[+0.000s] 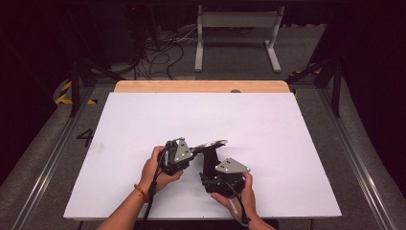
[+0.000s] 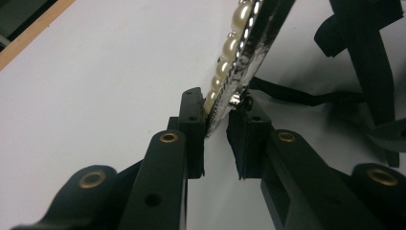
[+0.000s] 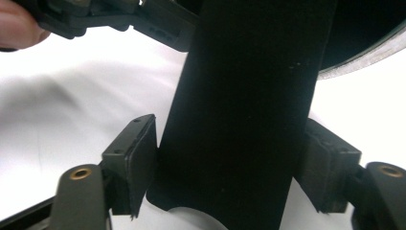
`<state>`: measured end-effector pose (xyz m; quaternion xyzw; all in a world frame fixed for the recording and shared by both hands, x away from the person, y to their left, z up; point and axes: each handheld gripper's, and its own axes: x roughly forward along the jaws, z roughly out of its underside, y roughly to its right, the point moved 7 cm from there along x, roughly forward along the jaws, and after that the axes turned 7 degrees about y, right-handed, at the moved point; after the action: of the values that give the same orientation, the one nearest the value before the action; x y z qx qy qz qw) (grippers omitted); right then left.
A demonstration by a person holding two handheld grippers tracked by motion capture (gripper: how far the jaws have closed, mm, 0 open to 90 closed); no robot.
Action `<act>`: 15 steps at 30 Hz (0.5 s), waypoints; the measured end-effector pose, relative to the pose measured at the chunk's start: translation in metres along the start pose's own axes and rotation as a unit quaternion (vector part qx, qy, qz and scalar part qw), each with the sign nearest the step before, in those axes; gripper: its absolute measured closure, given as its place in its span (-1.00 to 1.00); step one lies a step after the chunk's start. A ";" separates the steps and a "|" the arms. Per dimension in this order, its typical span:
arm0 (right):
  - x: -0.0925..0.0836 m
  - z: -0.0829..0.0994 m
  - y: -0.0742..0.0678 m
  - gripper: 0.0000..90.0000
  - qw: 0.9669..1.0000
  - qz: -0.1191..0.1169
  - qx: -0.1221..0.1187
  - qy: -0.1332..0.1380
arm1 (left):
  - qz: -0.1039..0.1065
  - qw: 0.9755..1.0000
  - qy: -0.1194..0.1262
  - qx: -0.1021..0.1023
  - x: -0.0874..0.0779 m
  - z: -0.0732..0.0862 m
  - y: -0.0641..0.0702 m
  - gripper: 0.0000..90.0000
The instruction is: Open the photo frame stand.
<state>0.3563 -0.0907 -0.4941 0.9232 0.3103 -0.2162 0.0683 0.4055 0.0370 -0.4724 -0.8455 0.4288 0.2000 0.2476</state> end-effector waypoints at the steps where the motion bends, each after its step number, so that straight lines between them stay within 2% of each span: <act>1: 0.000 0.000 0.000 -0.29 1.000 0.000 0.000 0.000 | 0.001 1.000 0.000 0.001 0.000 0.000 0.001 0.72; 6: -0.004 0.002 0.015 -0.30 1.000 0.013 0.014 -0.008 | 0.000 1.000 -0.004 0.003 -0.002 0.000 0.003 0.77; 9: -0.005 0.002 0.021 -0.33 1.000 0.002 0.027 -0.013 | -0.002 1.000 0.000 0.002 -0.001 -0.001 0.004 0.77; 15: -0.007 0.001 0.027 -0.41 1.000 0.003 -0.001 -0.018 | -0.002 1.000 0.004 0.001 -0.001 -0.001 0.006 0.75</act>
<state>0.3672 -0.1163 -0.4924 0.9202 0.3061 -0.2318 0.0755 0.4006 0.0341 -0.4725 -0.8467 0.4286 0.1954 0.2472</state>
